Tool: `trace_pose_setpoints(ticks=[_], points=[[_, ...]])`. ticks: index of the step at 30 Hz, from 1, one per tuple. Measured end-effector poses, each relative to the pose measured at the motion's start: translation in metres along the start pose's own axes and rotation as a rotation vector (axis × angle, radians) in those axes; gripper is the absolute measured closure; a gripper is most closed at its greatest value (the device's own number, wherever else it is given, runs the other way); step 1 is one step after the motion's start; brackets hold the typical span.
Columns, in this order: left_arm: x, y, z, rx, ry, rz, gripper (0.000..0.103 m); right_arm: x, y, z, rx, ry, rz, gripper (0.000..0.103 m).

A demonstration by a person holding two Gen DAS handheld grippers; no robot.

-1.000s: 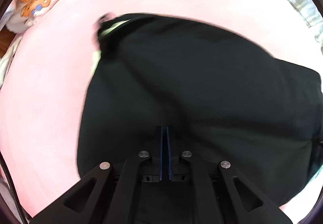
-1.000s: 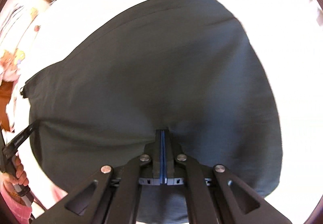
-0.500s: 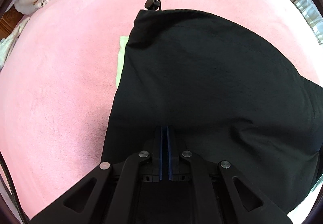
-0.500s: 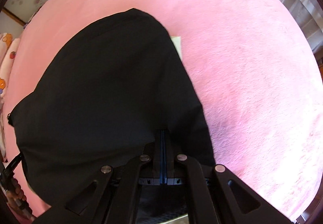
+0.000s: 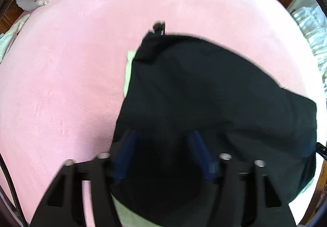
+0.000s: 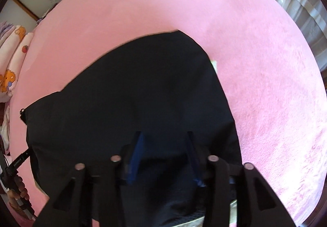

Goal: Fold large clothes

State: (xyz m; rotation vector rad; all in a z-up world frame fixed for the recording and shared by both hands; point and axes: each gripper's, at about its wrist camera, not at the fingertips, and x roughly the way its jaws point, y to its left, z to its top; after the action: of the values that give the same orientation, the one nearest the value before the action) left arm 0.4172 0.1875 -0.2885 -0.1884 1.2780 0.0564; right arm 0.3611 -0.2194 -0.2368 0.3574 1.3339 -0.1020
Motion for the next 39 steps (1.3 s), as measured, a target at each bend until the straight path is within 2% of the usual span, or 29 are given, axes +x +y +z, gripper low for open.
trace_pose_setpoints(ticks=[2, 4, 10, 15, 19, 20, 25, 28, 29, 31, 32, 34, 35, 36, 37, 39], points=[[-0.012, 0.002, -0.003, -0.005, -0.008, -0.010, 0.021, -0.008, 0.014, -0.001, -0.025, -0.012, 0.006, 0.045], [-0.022, 0.004, -0.007, -0.010, 0.000, -0.012, 0.013, -0.016, 0.027, -0.004, -0.040, -0.026, 0.026, 0.037], [-0.040, 0.033, -0.035, -0.113, 0.041, -0.022, 0.010, -0.032, 0.071, 0.004, -0.072, -0.041, 0.084, 0.021], [-0.041, 0.059, -0.070, -0.284, 0.080, -0.061, 0.010, -0.043, 0.071, 0.007, -0.114, -0.028, 0.133, 0.021], [-0.035, 0.075, -0.100, -0.432, 0.079, -0.119, 0.010, -0.037, 0.102, 0.006, -0.152, -0.014, 0.168, 0.021], [-0.034, 0.078, -0.106, -0.469, 0.067, -0.142, 0.010, -0.028, 0.087, 0.005, -0.158, -0.012, 0.177, 0.021], [-0.026, 0.089, -0.131, -0.609, 0.055, -0.200, 0.010, -0.021, 0.103, -0.001, -0.188, 0.007, 0.211, 0.021], [-0.014, 0.093, -0.139, -0.657, 0.050, -0.216, 0.011, -0.017, 0.111, -0.006, -0.217, 0.033, 0.226, 0.021], [-0.010, 0.092, -0.140, -0.668, 0.044, -0.222, 0.011, -0.015, 0.114, -0.007, -0.231, 0.037, 0.227, 0.023], [-0.003, 0.093, -0.140, -0.685, 0.033, -0.239, 0.011, -0.008, 0.123, -0.010, -0.257, 0.055, 0.228, 0.039], [0.002, 0.092, -0.140, -0.698, 0.032, -0.247, 0.011, -0.005, 0.124, -0.011, -0.264, 0.067, 0.231, 0.044], [0.007, 0.091, -0.139, -0.705, 0.032, -0.250, 0.012, 0.005, 0.129, -0.014, -0.270, 0.099, 0.231, 0.068], [0.012, 0.089, -0.138, -0.711, 0.032, -0.251, 0.014, 0.010, 0.131, -0.014, -0.270, 0.110, 0.229, 0.074], [0.014, 0.089, -0.139, -0.718, 0.034, -0.253, 0.014, 0.015, 0.132, -0.015, -0.270, 0.125, 0.226, 0.084], [0.017, 0.088, -0.139, -0.733, 0.037, -0.263, 0.015, 0.021, 0.134, -0.016, -0.272, 0.142, 0.222, 0.090], [0.025, 0.088, -0.141, -0.767, 0.039, -0.292, 0.019, 0.031, 0.137, -0.017, -0.267, 0.165, 0.222, 0.091]])
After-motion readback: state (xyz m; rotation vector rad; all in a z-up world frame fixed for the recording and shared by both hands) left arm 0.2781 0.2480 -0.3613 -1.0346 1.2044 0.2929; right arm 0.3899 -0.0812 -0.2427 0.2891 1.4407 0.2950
